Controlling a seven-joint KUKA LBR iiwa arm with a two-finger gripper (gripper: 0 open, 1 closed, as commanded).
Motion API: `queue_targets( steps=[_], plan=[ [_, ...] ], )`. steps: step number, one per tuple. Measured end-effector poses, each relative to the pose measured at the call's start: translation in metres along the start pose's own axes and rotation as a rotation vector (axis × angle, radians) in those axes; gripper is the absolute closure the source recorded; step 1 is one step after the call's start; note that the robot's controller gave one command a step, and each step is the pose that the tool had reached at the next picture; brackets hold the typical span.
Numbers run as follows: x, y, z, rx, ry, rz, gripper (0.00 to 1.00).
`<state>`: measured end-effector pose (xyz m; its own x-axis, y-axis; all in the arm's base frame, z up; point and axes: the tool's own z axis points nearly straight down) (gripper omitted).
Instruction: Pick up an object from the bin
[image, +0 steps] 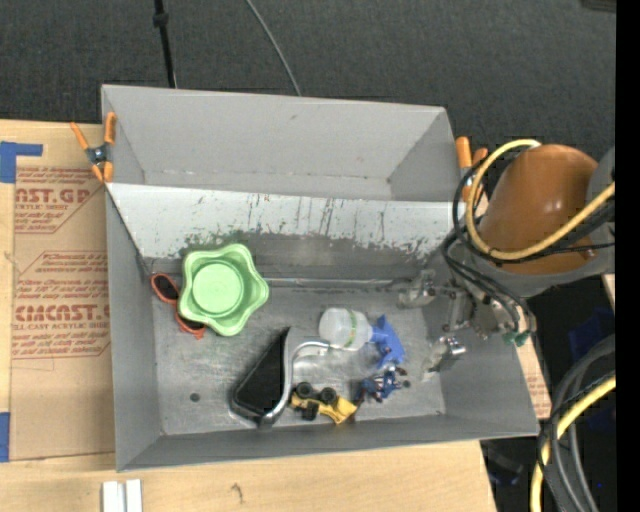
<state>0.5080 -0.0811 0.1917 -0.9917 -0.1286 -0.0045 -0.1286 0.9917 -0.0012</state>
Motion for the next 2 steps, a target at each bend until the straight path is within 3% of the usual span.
queue_targets(
  steps=[1, 2],
  plan=[
    [-0.046, 0.054, 0.026, -0.001, 0.001, -0.235, 0.0],
    [-0.05, 0.069, 0.045, -0.003, 0.002, -0.337, 0.0]
  ],
)
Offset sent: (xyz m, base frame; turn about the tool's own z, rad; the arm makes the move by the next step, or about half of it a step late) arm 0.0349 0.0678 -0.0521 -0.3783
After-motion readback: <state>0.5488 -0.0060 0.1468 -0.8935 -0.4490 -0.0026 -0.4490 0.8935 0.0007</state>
